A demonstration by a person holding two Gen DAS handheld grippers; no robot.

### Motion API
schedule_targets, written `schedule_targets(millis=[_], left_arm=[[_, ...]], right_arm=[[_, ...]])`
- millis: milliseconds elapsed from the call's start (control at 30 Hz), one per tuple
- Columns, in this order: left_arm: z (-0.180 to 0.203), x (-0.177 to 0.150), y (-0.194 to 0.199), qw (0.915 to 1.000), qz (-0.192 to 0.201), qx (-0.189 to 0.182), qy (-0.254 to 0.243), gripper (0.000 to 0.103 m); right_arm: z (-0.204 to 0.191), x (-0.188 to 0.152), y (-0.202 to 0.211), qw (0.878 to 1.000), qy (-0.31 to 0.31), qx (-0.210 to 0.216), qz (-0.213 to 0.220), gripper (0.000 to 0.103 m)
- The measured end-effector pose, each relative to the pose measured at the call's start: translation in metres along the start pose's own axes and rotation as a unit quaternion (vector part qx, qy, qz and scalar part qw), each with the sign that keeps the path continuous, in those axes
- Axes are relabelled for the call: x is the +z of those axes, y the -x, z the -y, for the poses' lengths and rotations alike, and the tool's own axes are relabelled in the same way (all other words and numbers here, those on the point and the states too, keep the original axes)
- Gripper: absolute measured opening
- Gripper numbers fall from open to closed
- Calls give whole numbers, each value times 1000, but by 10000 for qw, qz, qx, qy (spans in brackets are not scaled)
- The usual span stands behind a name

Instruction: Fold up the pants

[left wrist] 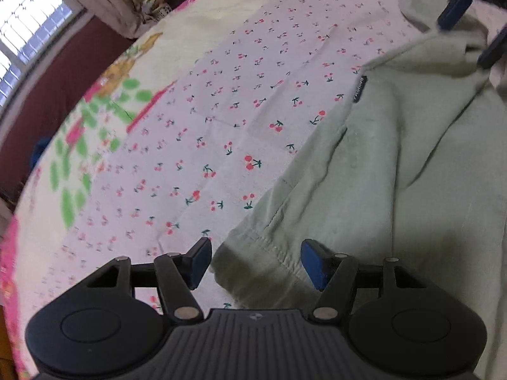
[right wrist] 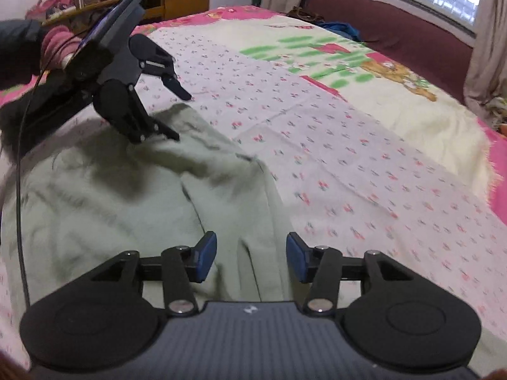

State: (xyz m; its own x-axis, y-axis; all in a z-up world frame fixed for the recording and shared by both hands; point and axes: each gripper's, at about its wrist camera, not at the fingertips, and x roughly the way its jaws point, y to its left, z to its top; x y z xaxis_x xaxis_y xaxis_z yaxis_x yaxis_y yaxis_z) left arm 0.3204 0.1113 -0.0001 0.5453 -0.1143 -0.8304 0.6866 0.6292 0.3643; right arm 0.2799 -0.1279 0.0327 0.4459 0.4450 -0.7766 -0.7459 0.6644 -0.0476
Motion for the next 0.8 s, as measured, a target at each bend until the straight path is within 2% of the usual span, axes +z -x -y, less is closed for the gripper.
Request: schedule_targets(millis=[100,133,167,200,233,267,300,367,500,600,700,800], left_arm=[[1,-2,-10,10000,30,32,-51,93],[-1,-3,-12,10000,43,33,43,96],[-5,-3,-13,9998,26,9,204,95],[-8,-3,-14,9993,-30,-62,376,91],[-10,-4,-13,9987,-69,-155,485,73],[-11,-6,-11,9981,-104,-257,547,57],[-10,-7,-9,9979,-135,-280,569,53],[-4,-8,-2,9986,-162,-176,465,33],[6,-14,32,9984,131,9,554,30],[12,-24,80,9958,532,52,741,29],[28,-48,138,9915,882,109,955,29],[55,-82,182,9889,1008,110,1085,29]], right_arm=[[2,6,-28,9996,-83,81,-270,58],[2,7,-35,9991,-174,61,-373,53],[2,6,-38,9985,-284,13,-459,43],[1,4,-37,9978,-394,-6,-536,14],[3,2,-35,9970,-505,30,-583,3],[3,1,-30,9972,-506,36,-547,3],[0,0,-23,9978,-442,-13,-499,3],[-8,-1,-5,9985,-382,-90,-379,3],[-36,0,42,9996,-257,-145,8,3],[-63,-7,80,9994,-153,-180,250,3],[-96,-21,111,9992,-52,-154,358,3],[-138,-47,131,9993,130,-114,323,3]])
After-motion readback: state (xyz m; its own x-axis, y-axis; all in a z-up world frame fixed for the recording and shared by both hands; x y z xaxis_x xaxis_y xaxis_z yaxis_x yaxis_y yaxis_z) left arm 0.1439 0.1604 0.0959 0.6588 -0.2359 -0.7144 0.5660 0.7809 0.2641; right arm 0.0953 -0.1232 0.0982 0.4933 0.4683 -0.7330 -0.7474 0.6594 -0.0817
